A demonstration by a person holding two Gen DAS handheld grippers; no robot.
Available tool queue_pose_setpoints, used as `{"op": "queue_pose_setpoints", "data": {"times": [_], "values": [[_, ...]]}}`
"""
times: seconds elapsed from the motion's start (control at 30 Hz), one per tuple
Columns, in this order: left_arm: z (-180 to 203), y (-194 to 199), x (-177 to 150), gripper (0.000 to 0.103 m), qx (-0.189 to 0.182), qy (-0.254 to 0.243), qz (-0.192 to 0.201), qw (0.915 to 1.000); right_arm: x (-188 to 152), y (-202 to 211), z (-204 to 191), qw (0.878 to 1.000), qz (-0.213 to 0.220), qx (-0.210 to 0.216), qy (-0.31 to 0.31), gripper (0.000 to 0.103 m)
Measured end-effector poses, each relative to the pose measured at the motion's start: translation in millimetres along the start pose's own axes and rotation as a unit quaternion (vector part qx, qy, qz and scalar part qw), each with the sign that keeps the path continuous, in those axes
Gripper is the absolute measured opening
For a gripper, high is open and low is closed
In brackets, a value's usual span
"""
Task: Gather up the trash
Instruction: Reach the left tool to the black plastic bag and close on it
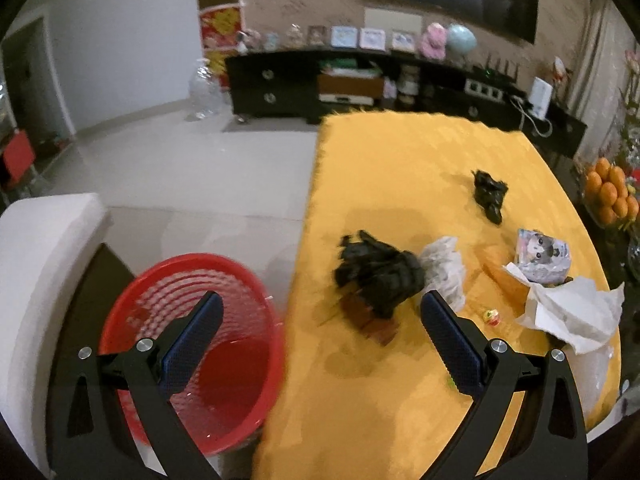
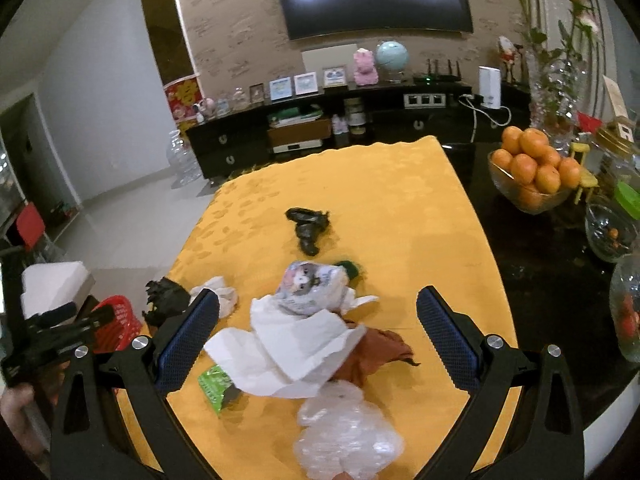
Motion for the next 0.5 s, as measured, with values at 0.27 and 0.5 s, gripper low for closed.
{"op": "queue_pose_setpoints", "data": {"times": [0.27,0.5], "values": [[49.1,-44.2,4.5,0.095,-0.045,-0.033,-0.034,0.9979,-2.7,-2.9,15.8,1.000,-0.011,-0.014,-0.015,0.096],[68.9,-73.0,-3.0,0.057,-0.071,-0.028,-0.068,0.9948,-9.5,-10.7,24.2,0.999,-0.025,-0.019,-0.025,0.096]]}}
Point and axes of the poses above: each gripper's, at about its wrist camera, not at the fingertips, and y roughly against the way its jaws point, z to its right, x to its top, the point moved 8 cm from there along -y, roughly the way its jaws point, and after that the axes turned 15 degrees about x, right-handed, at the moved point
